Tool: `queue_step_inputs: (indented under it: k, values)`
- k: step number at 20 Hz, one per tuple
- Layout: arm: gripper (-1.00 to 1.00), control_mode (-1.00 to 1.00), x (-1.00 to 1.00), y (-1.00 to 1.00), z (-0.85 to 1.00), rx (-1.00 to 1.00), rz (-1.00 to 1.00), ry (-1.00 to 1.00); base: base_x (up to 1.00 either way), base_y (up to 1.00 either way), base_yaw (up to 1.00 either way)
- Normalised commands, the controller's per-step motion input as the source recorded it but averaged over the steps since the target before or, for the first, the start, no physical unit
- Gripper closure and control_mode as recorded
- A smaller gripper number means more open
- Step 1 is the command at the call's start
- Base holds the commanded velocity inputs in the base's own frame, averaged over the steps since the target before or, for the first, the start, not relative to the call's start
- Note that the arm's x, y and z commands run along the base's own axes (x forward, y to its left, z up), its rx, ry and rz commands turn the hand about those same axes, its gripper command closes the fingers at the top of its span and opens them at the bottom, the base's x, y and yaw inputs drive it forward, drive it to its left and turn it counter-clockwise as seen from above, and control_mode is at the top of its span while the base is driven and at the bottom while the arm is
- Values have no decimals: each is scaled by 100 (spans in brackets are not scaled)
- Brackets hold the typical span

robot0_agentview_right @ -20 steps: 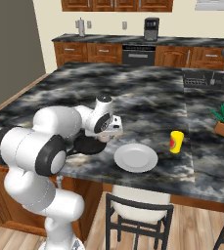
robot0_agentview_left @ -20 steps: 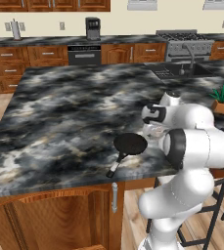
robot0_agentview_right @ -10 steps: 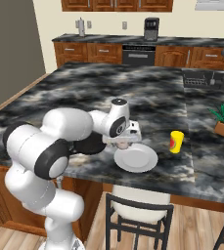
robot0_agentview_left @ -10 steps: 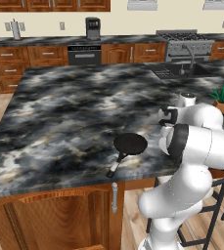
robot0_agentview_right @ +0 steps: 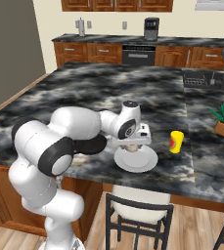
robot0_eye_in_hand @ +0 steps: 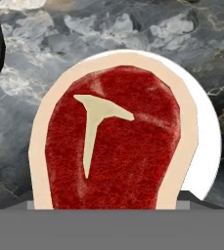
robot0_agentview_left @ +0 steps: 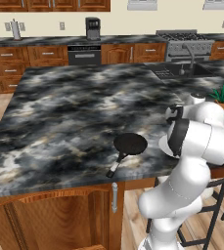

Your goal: Pick up the pan with the steak in it and place it on the dining table. Then place the steak on the plate.

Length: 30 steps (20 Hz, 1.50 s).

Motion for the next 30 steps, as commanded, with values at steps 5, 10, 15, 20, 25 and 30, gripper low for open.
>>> queue_step_inputs:
  k: [5, 10, 15, 20, 25, 30]
  values:
    - [100, -100, 0, -2, -29, 1, 0, 0, 0, 0, 0]
    - [100, -100, 0, -3, -33, 3, 0, 0, 0, 0, 0]
    - [100, -100, 0, -6, -23, 4, 0, 0, 0, 0, 0]
    - [100, -100, 0, -3, -9, 2, 0, -1, 0, 0, 0]
    - [-100, -100, 0, 0, -2, 0, 0, -1, 0, 0, 0]
    - [-100, -100, 1, 0, 3, 1, 0, 0, 0, 0, 0]
